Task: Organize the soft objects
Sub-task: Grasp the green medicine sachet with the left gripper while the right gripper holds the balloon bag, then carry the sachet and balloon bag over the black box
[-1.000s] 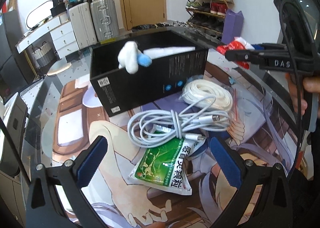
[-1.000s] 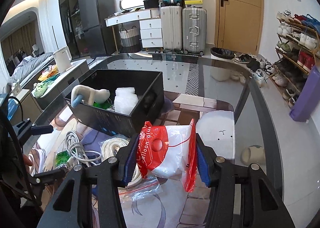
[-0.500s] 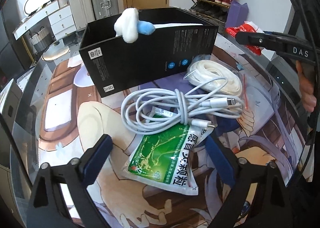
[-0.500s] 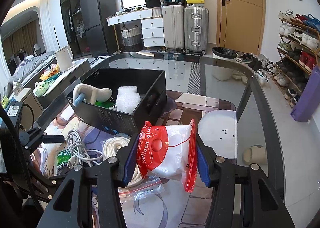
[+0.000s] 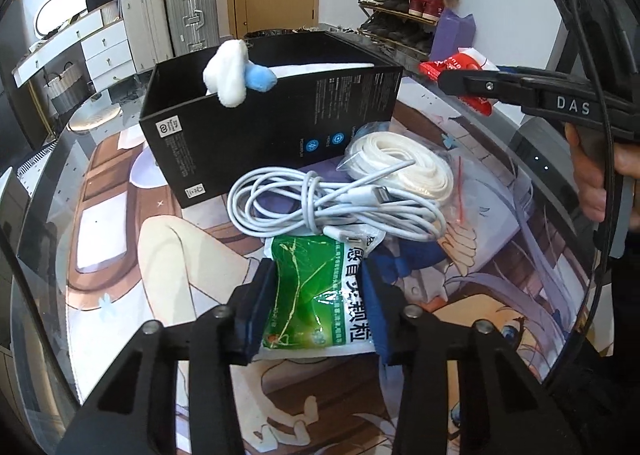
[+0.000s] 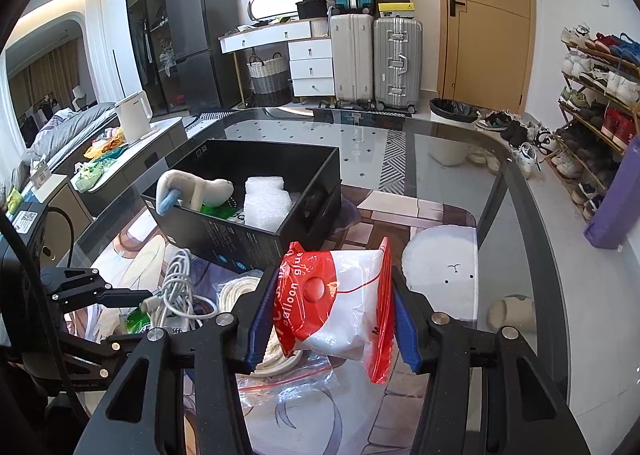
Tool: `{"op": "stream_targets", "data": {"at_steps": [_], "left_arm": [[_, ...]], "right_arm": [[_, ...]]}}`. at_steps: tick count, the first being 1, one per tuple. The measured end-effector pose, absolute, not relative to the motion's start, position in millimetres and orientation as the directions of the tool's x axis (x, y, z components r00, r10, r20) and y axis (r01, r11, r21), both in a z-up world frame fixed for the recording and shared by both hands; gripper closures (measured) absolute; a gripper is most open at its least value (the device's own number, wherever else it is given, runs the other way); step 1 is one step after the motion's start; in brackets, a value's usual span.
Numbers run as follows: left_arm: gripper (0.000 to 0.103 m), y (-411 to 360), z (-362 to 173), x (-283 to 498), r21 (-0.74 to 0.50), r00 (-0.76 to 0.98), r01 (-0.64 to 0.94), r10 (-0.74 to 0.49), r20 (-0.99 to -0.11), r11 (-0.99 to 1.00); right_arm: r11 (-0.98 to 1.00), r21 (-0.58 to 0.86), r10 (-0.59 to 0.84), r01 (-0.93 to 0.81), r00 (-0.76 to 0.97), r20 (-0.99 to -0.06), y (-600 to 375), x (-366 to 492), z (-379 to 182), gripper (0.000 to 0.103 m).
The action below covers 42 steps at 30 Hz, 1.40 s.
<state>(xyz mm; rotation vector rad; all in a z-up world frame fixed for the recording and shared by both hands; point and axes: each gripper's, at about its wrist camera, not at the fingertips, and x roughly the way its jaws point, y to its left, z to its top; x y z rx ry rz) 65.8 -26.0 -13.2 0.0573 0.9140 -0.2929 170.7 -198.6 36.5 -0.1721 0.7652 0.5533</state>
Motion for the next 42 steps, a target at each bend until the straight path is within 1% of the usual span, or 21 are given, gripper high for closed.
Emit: {"op": "stream_targets", "data": {"at_steps": [7, 15, 24, 42], "left_arm": [[0.065, -21.7, -7.5, 65.7, -0.165, 0.556, 0.293, -0.308, -0.772, 0.942], [0.065, -29.7, 0.3, 56.9, -0.185, 0.536, 0.349, -0.358, -0.765, 0.919], [0.065, -31.0, 21.2, 47.5, -0.177, 0.570, 0.374, -0.376, -0.731, 0.910], [0.065, -11.5, 43.6, 45.9, -0.168, 0.659, 0.311, -0.339, -0.671, 0.935]], "right_arm": [[0.845, 0.050, 0.412, -0.533, 0.587, -0.697, -199.3, 170.8, 37.7, 0.051], [0.843, 0.049, 0.415, -0.536, 0.588, -0.694, -197.9, 170.5, 38.9, 0.051], [0.842, 0.047, 0.416, -0.538, 0.592, -0.690, -197.5, 170.0, 40.9, 0.051], [0.832, 0.044, 0.430, -0.552, 0.595, -0.679, -194.5, 164.9, 47.5, 0.051]]}}
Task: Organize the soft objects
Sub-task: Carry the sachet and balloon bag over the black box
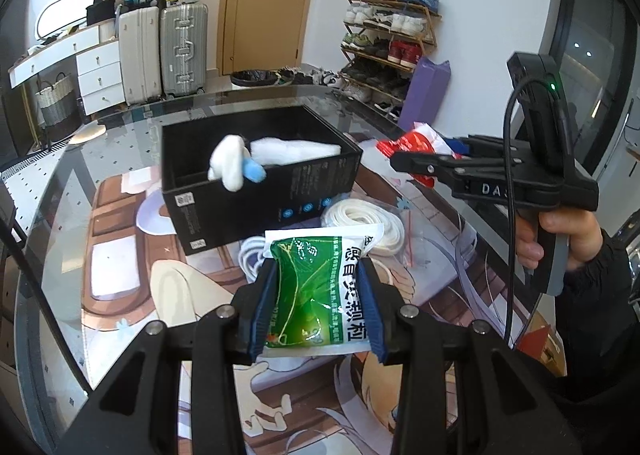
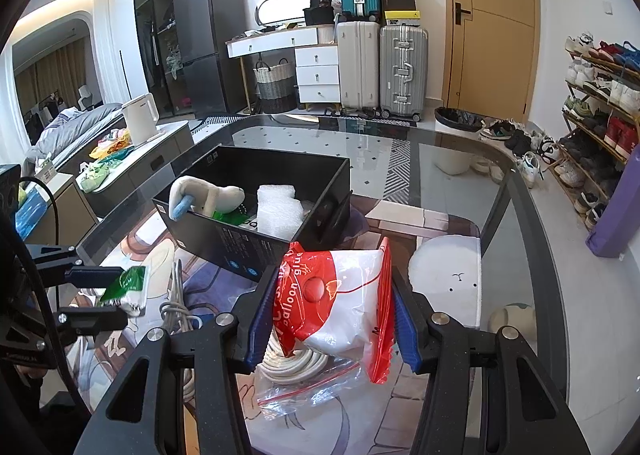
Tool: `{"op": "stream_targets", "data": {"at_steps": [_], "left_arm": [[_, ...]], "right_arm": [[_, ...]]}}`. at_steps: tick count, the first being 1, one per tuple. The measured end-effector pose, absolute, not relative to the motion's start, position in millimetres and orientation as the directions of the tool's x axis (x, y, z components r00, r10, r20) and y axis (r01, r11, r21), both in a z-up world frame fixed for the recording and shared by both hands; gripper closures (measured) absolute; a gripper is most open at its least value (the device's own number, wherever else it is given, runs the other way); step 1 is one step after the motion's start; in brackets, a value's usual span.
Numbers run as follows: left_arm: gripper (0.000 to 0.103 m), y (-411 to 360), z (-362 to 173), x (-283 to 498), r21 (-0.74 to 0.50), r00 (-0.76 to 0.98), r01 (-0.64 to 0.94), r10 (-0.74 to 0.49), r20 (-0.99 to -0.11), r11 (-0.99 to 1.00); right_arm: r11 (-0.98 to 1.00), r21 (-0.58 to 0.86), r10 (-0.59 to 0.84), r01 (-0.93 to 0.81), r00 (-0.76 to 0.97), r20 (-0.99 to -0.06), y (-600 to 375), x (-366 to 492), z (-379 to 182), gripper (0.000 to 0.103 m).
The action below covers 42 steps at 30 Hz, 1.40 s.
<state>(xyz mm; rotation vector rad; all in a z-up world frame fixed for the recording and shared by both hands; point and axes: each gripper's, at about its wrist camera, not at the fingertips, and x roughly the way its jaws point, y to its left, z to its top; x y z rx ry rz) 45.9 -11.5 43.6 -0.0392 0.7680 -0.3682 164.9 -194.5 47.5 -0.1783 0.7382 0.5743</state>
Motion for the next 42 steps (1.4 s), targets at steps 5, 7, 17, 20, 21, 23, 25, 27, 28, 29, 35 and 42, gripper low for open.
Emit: {"op": "stream_targets", "data": {"at_steps": [5, 7, 17, 20, 21, 23, 25, 27, 28, 29, 35, 42], "left_arm": [[0.064, -1.6, 50.8, 44.6, -0.173, 0.692, 0.278, -0.322, -0.646, 0.945], [0.064, 2.9, 53.3, 44.4, -0.177, 0.705, 0.263, -0.314, -0.636, 0.948], [0.064, 18.8, 61.0, 47.2, -0.207, 0.751, 0.205, -0.289, -0.593, 0.957], [0.064, 23.8, 63.6, 48.0, -0.201, 0.764, 0.191, -0.274, -0.585, 0.961], [0.064, 25.5, 64.2, 48.3, -0.199, 0.766, 0.187, -0.270, -0.583, 0.962], [0.064, 28.6, 65.3, 49.1, -0.200, 0.774, 0.175, -0.260, -0.577, 0.964], [0.064, 31.2, 66.0, 50.8, -0.205, 0.780, 0.160, -0.251, -0.573, 0.966], [0.064, 33.7, 69.0, 51.6, -0.208, 0.789, 0.150, -0.244, -0.563, 0.967], [0.064, 34.4, 70.2, 52.2, -0.208, 0.794, 0.146, -0.240, -0.559, 0.967], [0.064, 35.2, 72.0, 53.8, -0.208, 0.799, 0.141, -0.235, -0.554, 0.968], [0.064, 37.3, 79.7, 64.3, -0.214, 0.818, 0.116, -0.216, -0.533, 0.970], [0.064, 39.0, 88.8, 80.3, -0.218, 0.836, 0.111, -0.210, -0.508, 0.970]], "right_arm": [[0.824, 0.045, 0.444, -0.565, 0.593, -0.672, -192.4, 161.4, 49.4, 0.051], [0.820, 0.044, 0.448, -0.570, 0.592, -0.670, -191.5, 159.9, 50.2, 0.051], [0.804, 0.049, 0.478, -0.593, 0.595, -0.646, -188.0, 152.4, 56.3, 0.051], [0.795, 0.053, 0.491, -0.604, 0.591, -0.640, -185.5, 149.5, 58.3, 0.051], [0.795, 0.053, 0.493, -0.604, 0.592, -0.638, -184.8, 148.6, 58.9, 0.051], [0.791, 0.056, 0.501, -0.610, 0.591, -0.632, -183.3, 146.6, 60.0, 0.051], [0.787, 0.055, 0.508, -0.615, 0.594, -0.624, -180.4, 143.9, 62.2, 0.051], [0.781, 0.053, 0.517, -0.623, 0.596, -0.614, -177.6, 140.5, 65.2, 0.051], [0.778, 0.054, 0.522, -0.626, 0.597, -0.609, -176.4, 139.3, 66.4, 0.051], [0.775, 0.055, 0.527, -0.629, 0.597, -0.605, -175.2, 138.6, 67.5, 0.051], [0.774, 0.066, 0.542, -0.630, 0.604, -0.584, -170.1, 138.9, 73.7, 0.051], [0.761, 0.057, 0.557, -0.646, 0.606, -0.569, -160.7, 142.3, 83.5, 0.051]]}}
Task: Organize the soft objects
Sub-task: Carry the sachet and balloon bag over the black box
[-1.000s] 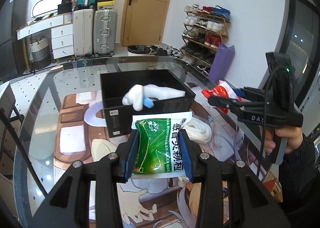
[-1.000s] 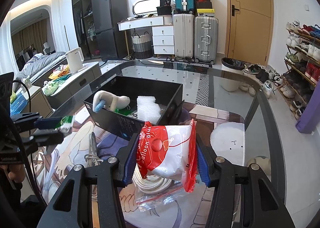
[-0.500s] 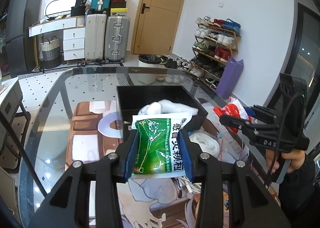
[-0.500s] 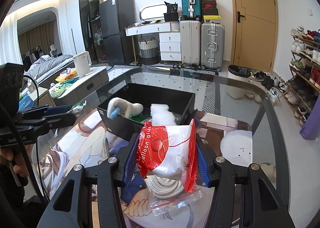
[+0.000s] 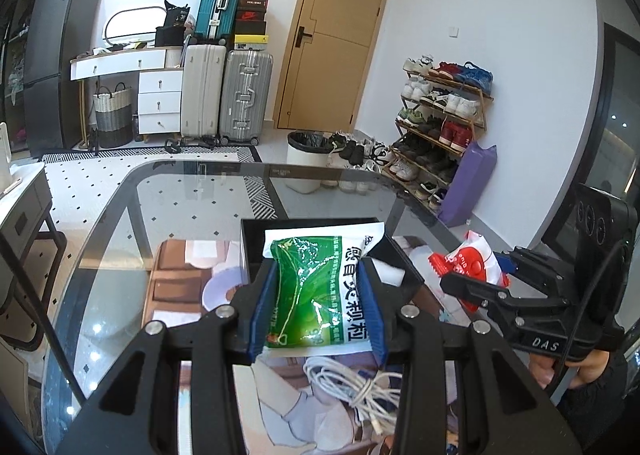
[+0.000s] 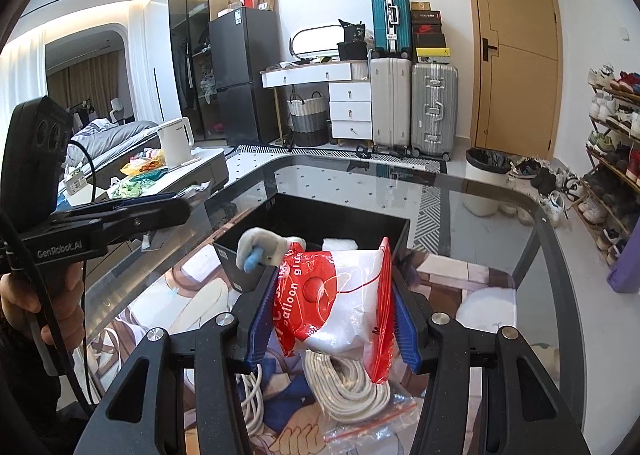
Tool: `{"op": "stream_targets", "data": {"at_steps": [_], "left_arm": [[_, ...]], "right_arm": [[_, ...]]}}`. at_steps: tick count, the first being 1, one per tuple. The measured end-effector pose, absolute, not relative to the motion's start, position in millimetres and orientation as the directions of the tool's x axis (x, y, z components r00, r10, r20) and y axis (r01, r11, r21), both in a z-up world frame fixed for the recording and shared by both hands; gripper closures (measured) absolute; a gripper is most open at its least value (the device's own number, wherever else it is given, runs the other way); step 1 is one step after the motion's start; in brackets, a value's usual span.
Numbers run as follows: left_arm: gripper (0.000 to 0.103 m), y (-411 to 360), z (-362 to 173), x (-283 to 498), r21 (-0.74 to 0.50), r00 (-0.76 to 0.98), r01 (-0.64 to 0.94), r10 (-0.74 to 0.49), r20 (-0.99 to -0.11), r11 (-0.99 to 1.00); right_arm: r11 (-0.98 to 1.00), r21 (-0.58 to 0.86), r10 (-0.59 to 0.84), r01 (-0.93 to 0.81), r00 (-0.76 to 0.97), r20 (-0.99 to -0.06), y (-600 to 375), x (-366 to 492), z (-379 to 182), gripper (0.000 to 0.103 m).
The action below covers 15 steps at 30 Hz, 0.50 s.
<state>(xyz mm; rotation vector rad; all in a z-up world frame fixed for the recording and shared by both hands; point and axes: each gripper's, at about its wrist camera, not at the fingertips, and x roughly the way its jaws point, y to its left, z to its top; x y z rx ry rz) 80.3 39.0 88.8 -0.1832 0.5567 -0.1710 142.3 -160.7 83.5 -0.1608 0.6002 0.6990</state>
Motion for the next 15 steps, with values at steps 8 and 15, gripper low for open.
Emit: {"op": "stream_targets", "data": {"at_steps": [8, 15], "left_arm": [[0.064, 41.2, 91.8, 97.2, -0.198, 0.845, 0.100, -0.188, -0.500, 0.975], [0.064, 43.9, 85.4, 113.1, -0.179, 0.841, 0.080, -0.163, -0.516, 0.981]], "right_arm": [[0.752, 0.042, 0.564, -0.658, 0.609, -0.559, -148.0, 151.3, 91.9, 0.051], [0.749, 0.039, 0.564, -0.662, 0.605, -0.562, -138.9, 162.3, 93.8, 0.051]]}}
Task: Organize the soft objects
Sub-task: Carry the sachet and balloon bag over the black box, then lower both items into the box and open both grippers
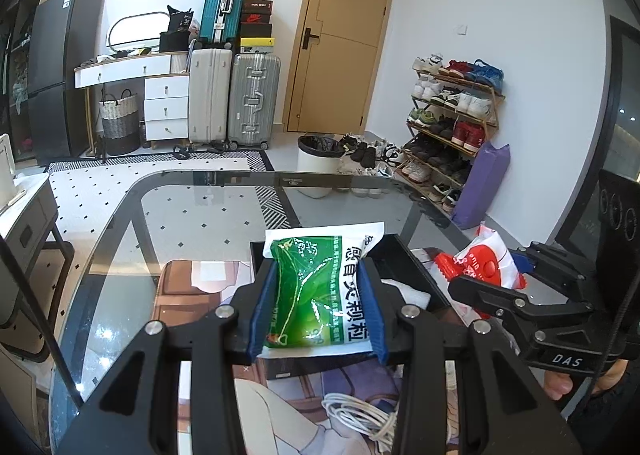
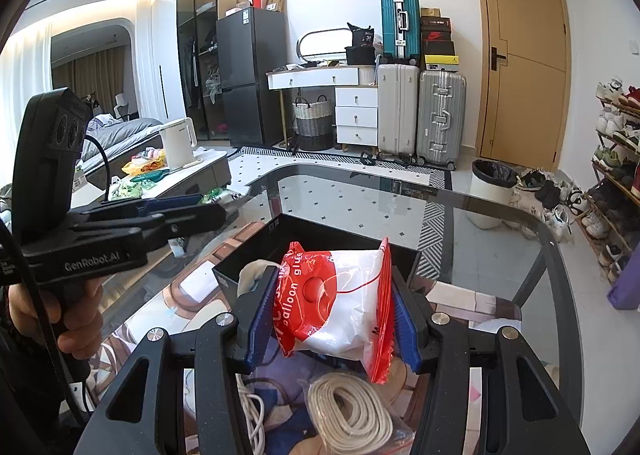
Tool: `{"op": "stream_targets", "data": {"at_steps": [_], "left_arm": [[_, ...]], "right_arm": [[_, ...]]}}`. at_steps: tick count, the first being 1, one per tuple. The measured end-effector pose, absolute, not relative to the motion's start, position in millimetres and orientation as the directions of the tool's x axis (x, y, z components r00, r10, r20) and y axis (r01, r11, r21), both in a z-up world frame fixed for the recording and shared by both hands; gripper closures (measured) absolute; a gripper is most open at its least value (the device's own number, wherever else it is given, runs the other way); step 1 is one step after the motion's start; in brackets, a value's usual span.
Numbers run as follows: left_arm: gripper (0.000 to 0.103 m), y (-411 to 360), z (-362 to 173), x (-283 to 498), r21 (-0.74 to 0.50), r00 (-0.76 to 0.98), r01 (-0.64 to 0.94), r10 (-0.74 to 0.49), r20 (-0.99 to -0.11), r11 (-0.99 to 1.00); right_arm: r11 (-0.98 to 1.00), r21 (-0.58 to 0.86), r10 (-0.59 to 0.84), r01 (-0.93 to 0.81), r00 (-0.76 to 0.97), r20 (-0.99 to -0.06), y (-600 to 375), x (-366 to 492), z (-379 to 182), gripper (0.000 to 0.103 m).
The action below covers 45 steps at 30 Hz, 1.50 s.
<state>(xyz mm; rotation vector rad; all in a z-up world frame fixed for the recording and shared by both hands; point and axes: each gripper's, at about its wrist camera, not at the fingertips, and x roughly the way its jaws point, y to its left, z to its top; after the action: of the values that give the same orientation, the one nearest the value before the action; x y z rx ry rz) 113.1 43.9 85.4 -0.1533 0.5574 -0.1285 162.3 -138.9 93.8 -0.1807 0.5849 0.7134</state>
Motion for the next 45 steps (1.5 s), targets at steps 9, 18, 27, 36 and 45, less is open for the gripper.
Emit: {"op": "stream_targets", "data": {"at_steps": [9, 18, 27, 36, 45], "left_arm": [[0.064, 43.3, 80.6, 125.0, -0.173, 0.841, 0.072, -0.153, -0.519, 0.982], [0.064, 37.8, 72.1, 142.4, -0.139, 0.833, 0.065, -0.131, -0.538, 0.988], [0.064, 36.0, 58.4, 156.8, -0.140, 0.812, 0.060, -0.130, -0.568, 0.988], [0.063, 30.1, 47.9, 163.9, -0.129, 0.801, 0.074, -0.136, -0.583, 0.989], [0.063, 25.0, 42.4, 167.4, -0.132, 0.791, 0.088, -0.150, -0.593, 0.987]], "right_arm": [[0.743, 0.041, 0.564, -0.668, 0.593, -0.575, -126.4, 180.9, 91.0, 0.051], [0.735, 0.050, 0.564, -0.676, 0.568, -0.599, -117.9, 200.1, 78.5, 0.051], [0.733, 0.056, 0.554, -0.678, 0.548, -0.627, -106.5, 219.5, 64.9, 0.051], [0.735, 0.064, 0.545, -0.675, 0.532, -0.648, -101.4, 232.0, 49.4, 0.051], [0.738, 0.065, 0.535, -0.672, 0.523, -0.663, -98.8, 241.3, 38.8, 0.051]]}}
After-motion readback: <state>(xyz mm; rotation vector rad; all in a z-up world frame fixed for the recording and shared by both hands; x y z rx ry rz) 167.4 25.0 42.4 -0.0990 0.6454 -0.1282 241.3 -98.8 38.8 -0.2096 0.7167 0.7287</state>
